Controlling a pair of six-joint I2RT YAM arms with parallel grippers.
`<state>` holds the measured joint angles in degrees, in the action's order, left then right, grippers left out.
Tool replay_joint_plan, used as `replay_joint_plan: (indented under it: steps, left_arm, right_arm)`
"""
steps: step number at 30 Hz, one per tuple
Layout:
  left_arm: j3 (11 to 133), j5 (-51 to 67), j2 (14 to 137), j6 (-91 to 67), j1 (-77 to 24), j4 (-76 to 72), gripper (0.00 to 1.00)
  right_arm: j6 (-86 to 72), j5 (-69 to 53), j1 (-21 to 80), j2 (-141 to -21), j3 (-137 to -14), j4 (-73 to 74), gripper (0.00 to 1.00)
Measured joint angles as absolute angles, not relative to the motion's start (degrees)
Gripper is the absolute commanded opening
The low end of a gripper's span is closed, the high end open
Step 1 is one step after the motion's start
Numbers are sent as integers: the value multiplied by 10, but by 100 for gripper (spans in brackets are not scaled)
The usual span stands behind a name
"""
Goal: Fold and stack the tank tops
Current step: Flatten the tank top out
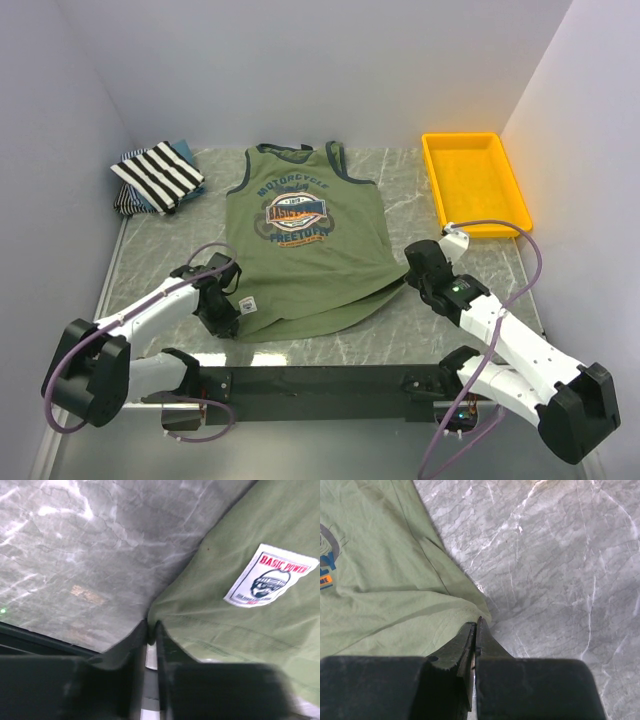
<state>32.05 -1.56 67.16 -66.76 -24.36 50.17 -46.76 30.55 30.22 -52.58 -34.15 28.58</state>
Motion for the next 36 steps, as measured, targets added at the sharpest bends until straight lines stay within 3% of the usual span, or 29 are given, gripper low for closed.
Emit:
replay_joint_plan:
  steps: [1, 7, 11, 17, 28, 36]
  left_arm:
    - [321, -17, 672, -667, -244, 500, 1]
    - [348, -30, 668, -643, -234, 502, 1]
    - [433, -37, 630, -603, -180, 502, 1]
    - [646, -39, 586, -520, -77, 472, 1]
    - [1034, -25, 658, -493, -66, 348, 1]
    - [1201, -7, 733, -494, -64, 281, 1]
  right_arm:
    - [-467, 305, 302, -526, -342, 286, 0]
    - [-460, 306, 302, -526, -343, 288, 0]
    - [-446, 309, 302, -521, -365, 302, 0]
    - [-410, 332, 295, -498, -470, 308, 0]
    - [-304, 378, 282, -531, -804, 177, 0]
    - [-221, 373, 281, -555, -912, 69, 0]
